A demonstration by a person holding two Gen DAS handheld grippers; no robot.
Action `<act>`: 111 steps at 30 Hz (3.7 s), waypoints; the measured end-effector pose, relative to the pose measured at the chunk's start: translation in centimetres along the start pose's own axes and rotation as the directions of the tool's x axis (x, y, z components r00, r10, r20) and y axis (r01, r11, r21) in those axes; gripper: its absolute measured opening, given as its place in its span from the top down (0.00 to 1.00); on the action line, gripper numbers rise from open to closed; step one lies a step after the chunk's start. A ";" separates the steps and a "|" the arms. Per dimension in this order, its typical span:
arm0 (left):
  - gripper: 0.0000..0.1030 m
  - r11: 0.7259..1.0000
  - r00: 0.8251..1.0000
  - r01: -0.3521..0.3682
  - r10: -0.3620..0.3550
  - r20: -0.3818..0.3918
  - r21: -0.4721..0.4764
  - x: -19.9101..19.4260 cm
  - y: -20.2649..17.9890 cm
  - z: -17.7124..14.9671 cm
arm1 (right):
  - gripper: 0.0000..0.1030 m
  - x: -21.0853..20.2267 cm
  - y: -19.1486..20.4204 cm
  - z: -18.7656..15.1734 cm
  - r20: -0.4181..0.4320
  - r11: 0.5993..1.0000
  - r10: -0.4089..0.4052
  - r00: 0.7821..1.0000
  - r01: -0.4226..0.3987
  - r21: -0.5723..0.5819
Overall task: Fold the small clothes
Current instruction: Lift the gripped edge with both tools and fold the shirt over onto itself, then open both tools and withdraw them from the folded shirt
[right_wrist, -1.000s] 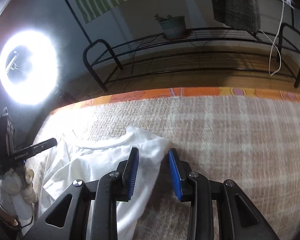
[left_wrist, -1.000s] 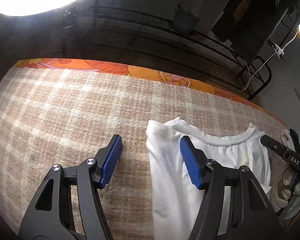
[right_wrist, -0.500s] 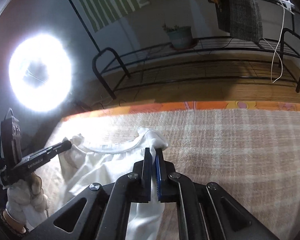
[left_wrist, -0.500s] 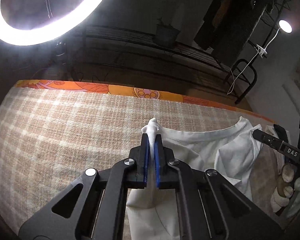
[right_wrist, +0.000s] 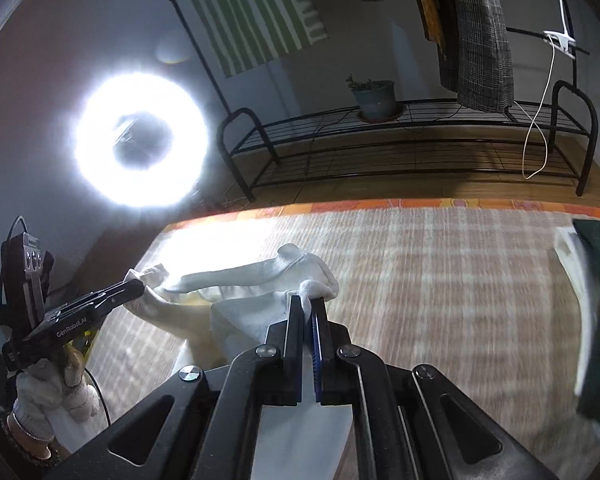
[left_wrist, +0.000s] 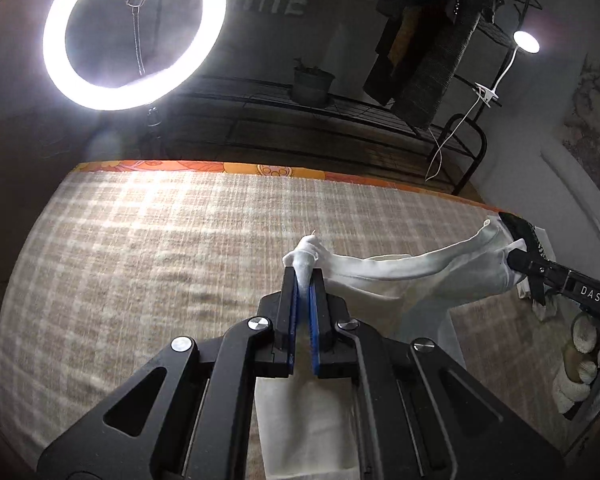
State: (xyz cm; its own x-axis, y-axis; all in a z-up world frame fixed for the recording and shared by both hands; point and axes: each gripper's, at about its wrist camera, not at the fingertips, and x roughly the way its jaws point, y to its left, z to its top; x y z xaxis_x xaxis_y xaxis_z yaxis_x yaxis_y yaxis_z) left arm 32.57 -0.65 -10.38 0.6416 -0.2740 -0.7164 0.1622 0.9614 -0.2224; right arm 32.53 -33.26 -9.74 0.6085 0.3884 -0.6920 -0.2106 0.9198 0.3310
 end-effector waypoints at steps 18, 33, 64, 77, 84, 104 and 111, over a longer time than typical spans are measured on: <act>0.97 0.999 0.997 -0.025 0.028 -0.072 0.039 -5.3 -1.4 -12.0 | 0.99 -6.8 3.1 -11.9 -0.053 0.997 -0.061 0.997 0.059 -0.040; 0.97 0.998 0.993 -0.001 0.009 -0.119 0.069 -8.5 0.9 -17.0 | 0.99 -9.2 4.1 -18.7 -0.076 0.983 -0.108 0.991 0.095 -0.157; 0.95 0.931 0.953 0.113 -0.201 -0.229 -0.347 -5.6 4.2 -18.6 | 0.97 -6.9 -0.7 -21.1 -0.158 0.932 0.162 0.974 -0.099 0.348; 0.96 0.939 0.947 0.102 -0.192 -0.256 -0.328 -6.9 5.0 -19.7 | 0.98 -10.1 -1.3 -21.6 -0.091 0.892 0.248 0.964 -0.190 0.410; 0.97 0.960 0.950 0.054 -0.134 -0.282 -0.276 -7.1 5.5 -21.1 | 0.98 -7.7 -1.8 -23.6 -0.207 0.906 0.202 0.957 -0.102 0.410; 0.97 0.999 0.967 0.026 -0.017 -0.252 0.031 -5.2 -2.2 -18.9 | 0.74 -4.5 9.5 -18.6 -0.153 0.982 -0.083 0.985 0.055 -0.178; 0.97 0.998 0.961 0.056 -0.058 -0.270 -0.016 -6.5 -0.6 -19.5 | 0.75 -1.6 8.5 -19.6 -0.287 0.977 -0.089 0.954 0.028 -0.209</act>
State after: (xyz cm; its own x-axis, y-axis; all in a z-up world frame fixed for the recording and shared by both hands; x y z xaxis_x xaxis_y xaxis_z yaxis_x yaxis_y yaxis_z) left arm 13.67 -0.02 -18.53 0.4047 -0.3261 -0.8543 0.1858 0.9441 -0.2724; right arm 14.80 -24.93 -18.38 0.3794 0.3049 -0.8735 -0.3491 0.9215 0.1700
